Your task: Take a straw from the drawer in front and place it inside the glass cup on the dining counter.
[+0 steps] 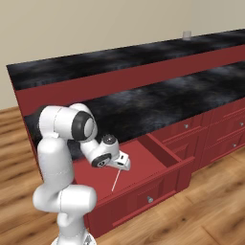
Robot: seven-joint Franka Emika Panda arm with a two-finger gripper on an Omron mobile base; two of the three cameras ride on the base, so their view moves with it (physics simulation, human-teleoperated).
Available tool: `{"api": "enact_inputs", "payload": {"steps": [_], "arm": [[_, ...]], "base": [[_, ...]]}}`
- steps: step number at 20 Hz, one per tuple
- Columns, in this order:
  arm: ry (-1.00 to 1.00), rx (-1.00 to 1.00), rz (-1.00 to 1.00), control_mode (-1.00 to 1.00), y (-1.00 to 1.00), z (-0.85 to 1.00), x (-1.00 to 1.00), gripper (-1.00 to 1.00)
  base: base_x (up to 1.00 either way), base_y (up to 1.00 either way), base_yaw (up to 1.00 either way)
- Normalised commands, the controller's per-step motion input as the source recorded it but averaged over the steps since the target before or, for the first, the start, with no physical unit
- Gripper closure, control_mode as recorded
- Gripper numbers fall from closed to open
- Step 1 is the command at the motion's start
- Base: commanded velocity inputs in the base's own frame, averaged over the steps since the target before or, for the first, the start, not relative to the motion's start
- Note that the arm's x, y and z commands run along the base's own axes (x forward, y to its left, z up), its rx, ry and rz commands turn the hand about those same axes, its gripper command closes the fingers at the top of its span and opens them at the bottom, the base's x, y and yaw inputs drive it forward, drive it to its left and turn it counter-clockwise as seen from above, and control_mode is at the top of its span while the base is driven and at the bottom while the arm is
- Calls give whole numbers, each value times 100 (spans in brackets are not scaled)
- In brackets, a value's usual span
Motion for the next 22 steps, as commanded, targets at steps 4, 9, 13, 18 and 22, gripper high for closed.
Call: {"api": "enact_inputs", "payload": {"steps": [4, 9, 13, 18, 22], "arm": [[0, 0, 0, -100, 0, -35, 13, -100], [0, 0, 0, -100, 0, -40, 4, -100], [0, 0, 0, -100, 0, -36, 3, -100], [0, -1, 0, -100, -3, -27, 0, -100], [0, -2, 0, -100, -4, -28, 0, -100]], "base": [[0, 0, 0], [0, 0, 0], [0, 0, 0], [0, 0, 0], [0, 0, 0]]}}
